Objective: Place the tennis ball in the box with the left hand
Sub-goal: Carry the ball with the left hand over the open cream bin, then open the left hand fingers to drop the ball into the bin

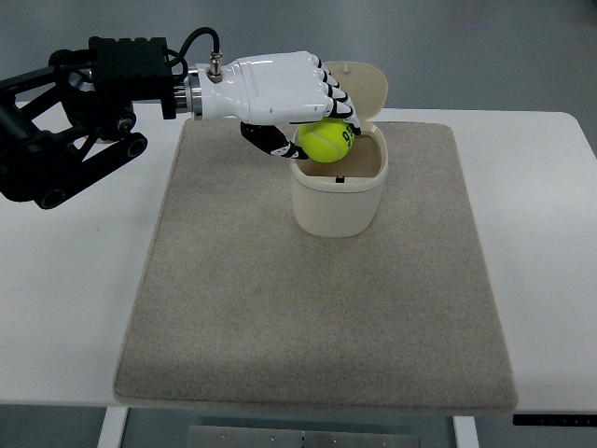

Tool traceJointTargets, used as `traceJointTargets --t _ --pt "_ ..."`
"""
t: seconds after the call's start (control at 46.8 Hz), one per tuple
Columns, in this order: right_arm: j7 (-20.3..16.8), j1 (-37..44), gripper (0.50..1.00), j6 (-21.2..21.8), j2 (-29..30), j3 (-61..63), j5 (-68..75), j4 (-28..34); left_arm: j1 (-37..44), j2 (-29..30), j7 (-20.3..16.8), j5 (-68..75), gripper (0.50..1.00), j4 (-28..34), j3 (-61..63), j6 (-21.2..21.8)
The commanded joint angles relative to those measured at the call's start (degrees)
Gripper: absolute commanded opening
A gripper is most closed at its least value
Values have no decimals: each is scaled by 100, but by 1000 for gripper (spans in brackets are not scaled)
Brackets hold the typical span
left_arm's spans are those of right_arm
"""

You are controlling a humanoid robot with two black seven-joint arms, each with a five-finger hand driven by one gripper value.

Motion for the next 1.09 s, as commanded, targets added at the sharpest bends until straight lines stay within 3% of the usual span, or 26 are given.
traceJointTargets --t 0.0,0.043,0.171,0.257,0.321,0.47,0.599,0.663,0.876,0.941,1.069 --pt "0 0 913 0 0 0 0 0 6 -83 -1 0 510 101 0 32" --pt "0 0 913 0 0 0 0 0 -3 -100 -1 0 520 145 -9 49" --pt "0 0 913 0 0 0 0 0 15 -109 -1 -9 632 163 -9 76" --pt "0 0 913 0 0 0 0 0 41 -109 -1 -9 664 154 -9 76" --pt "0 0 913 0 0 0 0 0 67 -109 -1 -27 722 154 0 76" --pt "0 0 913 0 0 0 0 0 76 -109 -1 -71 767 163 9 76" --pt "0 0 913 0 0 0 0 0 76 -109 -1 -79 778 163 9 76" --pt "0 0 913 0 0 0 0 0 85 -109 -1 -97 838 163 9 76" --pt "0 0 913 0 0 0 9 0 102 -109 -1 -123 889 163 44 85" --pt "0 0 913 0 0 0 0 0 111 -109 -1 -123 955 163 44 85" --pt "0 0 913 0 0 0 0 0 111 -83 -9 -123 960 119 88 93"
